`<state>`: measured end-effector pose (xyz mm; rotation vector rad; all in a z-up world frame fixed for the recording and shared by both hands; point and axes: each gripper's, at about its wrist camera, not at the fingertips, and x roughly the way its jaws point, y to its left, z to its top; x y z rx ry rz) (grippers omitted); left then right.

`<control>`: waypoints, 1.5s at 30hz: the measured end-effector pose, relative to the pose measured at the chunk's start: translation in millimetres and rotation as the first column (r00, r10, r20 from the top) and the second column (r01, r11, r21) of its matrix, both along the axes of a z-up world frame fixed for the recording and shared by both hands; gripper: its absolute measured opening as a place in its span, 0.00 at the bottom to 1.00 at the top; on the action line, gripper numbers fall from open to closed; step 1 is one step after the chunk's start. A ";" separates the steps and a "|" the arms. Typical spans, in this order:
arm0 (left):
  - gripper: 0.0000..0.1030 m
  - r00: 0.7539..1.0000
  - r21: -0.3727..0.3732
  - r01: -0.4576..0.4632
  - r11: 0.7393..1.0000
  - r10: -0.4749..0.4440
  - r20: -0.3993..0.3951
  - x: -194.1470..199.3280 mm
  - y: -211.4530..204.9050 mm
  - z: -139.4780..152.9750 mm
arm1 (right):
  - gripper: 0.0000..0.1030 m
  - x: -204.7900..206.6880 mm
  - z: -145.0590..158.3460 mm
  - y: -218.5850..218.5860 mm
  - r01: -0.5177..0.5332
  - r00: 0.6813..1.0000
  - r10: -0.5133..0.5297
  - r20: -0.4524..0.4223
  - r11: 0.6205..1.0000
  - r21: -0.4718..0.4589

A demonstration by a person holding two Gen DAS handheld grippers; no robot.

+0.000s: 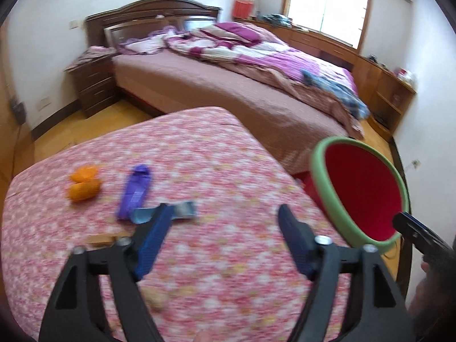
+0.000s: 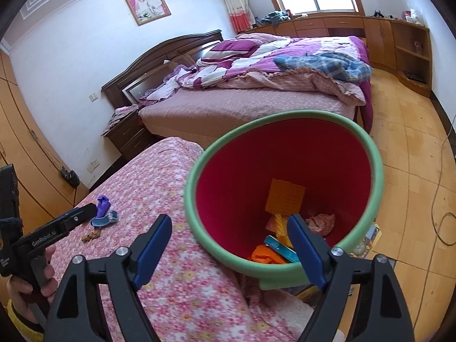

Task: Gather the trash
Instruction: 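Move both open tools back over the bed items, then grasp the orange cloth bundle with the left tool while the right tool grasps the purple bag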

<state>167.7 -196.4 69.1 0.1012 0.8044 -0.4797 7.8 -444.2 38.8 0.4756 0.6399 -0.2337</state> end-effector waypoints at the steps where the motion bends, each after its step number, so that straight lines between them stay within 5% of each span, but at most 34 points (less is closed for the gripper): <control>1: 0.85 1.000 -0.002 -0.023 1.000 0.023 0.002 5.5 8.1 1.1 | 0.84 3.2 1.4 3.1 -0.007 1.000 0.007 0.002 1.000 -0.002; 18: 0.86 0.953 0.068 -0.295 0.953 0.299 -0.048 112.3 108.7 -29.8 | 0.84 44.2 -4.6 36.6 -0.077 0.996 0.077 -0.035 0.997 -0.002; 36: 0.82 0.951 0.130 -0.260 0.957 0.277 -0.134 157.2 110.4 -83.8 | 0.84 58.5 -18.4 48.1 -0.103 0.991 0.101 -0.083 0.995 -0.018; 38: 0.78 0.949 0.127 -0.272 0.954 0.288 -0.125 158.0 110.1 -83.9 | 0.84 60.3 -18.8 50.6 -0.110 0.990 0.108 -0.086 0.994 -0.019; 41: 0.58 0.945 0.119 -0.295 0.948 0.308 -0.109 157.1 113.7 -81.7 | 0.84 62.7 -19.7 54.4 -0.123 0.988 0.121 -0.093 0.992 -0.018; 45: 0.48 0.944 0.077 -0.300 0.951 0.308 -0.118 151.7 121.5 -75.8 | 0.84 66.0 -16.0 62.3 -0.149 0.985 0.146 -0.090 0.988 -0.029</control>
